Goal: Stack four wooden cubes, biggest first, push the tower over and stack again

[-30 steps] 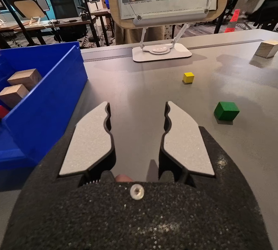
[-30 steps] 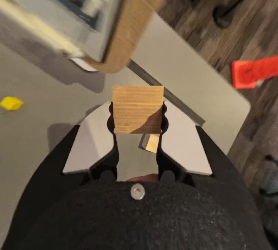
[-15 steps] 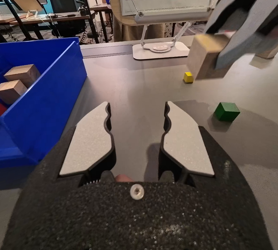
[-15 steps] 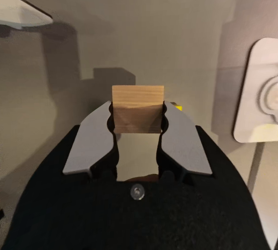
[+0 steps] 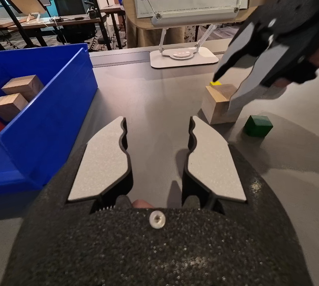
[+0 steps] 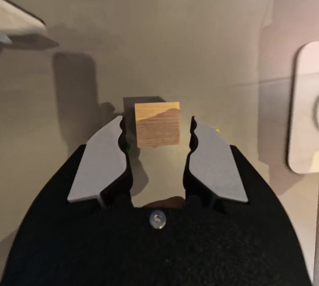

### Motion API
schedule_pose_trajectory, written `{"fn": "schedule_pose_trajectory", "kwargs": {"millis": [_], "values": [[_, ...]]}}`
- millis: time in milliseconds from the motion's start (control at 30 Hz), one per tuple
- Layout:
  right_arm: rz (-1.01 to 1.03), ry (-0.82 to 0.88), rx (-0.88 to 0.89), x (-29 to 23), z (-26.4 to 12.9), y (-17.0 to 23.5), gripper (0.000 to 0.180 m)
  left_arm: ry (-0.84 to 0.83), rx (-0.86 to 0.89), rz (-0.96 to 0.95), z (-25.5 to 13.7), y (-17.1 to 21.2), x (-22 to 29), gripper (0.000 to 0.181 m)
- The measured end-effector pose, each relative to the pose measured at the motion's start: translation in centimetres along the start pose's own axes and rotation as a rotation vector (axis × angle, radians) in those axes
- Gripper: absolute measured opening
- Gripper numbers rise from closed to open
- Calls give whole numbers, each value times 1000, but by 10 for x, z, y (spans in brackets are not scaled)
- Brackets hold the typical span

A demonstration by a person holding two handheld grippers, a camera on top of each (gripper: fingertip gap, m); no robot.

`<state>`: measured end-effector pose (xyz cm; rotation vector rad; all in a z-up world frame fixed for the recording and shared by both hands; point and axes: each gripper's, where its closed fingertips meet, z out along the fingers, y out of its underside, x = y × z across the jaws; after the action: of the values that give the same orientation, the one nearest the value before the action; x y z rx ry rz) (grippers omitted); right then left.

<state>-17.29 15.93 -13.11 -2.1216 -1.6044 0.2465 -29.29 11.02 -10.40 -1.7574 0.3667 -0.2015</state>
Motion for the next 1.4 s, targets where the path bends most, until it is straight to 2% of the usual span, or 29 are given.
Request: {"fn": "schedule_pose_trajectory", "kwargs": {"millis": [100,167,267,333,467,567,633,800,833,867,967,1067,1167,1267,1400], "values": [[67,179,169,20,-60,-7,67,-3,0,3,0,0,0,69],[127,395,218,50,-109,17,60,-3,6,4,-1,-1,0,69],[427,606,160,114,-175,92,54,-4,5,13,0,-1,1,69],[688,620,93,149,-194,150,58,-8,-2,23,0,0,2,69],[1066,532,-136,181,-170,255,69,-14,-7,32,1,1,2,69],[1192,517,-218,193,-147,298,69,-15,-21,33,2,3,2,69],[1226,462,-254,193,-128,309,70,-15,-20,32,2,3,2,70],[1212,465,-330,197,-101,327,67,-17,-12,38,1,2,2,70],[1204,457,-344,196,-97,329,62,-16,-12,38,1,2,2,69],[1189,450,-353,195,-94,331,45,-16,-12,39,1,2,2,69],[1117,466,-346,200,-99,327,45,-14,-16,36,2,2,2,69],[950,488,-275,205,-118,290,45,-13,-17,35,2,2,2,69],[694,465,-144,194,-142,215,45,-14,-21,39,2,3,2,69],[423,428,-55,159,-157,132,45,-16,-28,45,3,4,3,69],[181,337,6,96,-149,40,45,-16,-33,46,4,4,3,69]]}}
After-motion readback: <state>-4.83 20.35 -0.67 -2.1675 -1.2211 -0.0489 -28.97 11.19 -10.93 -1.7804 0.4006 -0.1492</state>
